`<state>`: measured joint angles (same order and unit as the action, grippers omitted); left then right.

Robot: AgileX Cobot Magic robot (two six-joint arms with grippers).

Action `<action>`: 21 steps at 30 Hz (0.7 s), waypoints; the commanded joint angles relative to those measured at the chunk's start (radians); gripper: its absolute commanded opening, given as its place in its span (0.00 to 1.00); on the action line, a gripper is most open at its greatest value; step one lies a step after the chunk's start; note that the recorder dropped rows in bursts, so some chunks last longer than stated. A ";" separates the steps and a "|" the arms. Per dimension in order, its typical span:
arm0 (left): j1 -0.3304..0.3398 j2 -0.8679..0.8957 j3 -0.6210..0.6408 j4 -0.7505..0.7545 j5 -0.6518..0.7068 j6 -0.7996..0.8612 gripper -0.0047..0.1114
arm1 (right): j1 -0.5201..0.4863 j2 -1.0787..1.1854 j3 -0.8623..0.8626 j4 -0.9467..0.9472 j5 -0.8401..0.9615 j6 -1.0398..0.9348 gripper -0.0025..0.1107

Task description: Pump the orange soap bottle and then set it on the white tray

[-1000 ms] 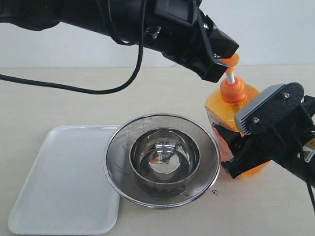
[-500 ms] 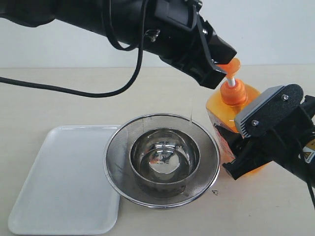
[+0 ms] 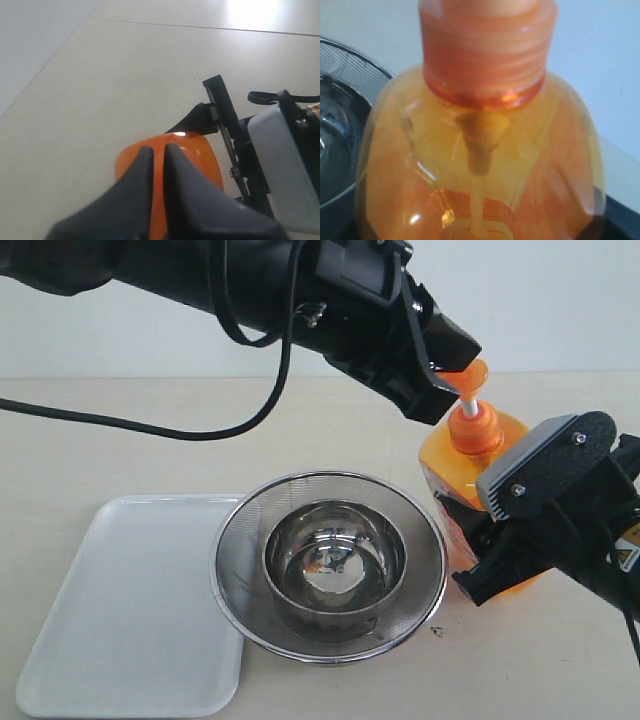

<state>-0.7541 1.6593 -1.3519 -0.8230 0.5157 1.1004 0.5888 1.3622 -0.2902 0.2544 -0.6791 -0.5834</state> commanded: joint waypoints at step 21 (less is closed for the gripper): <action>-0.012 -0.145 -0.102 0.057 -0.052 -0.009 0.08 | 0.001 -0.004 -0.001 -0.001 0.012 0.029 0.02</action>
<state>-0.7627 1.5291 -1.4454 -0.7684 0.4626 1.1004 0.5888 1.3622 -0.2902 0.2588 -0.6791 -0.5640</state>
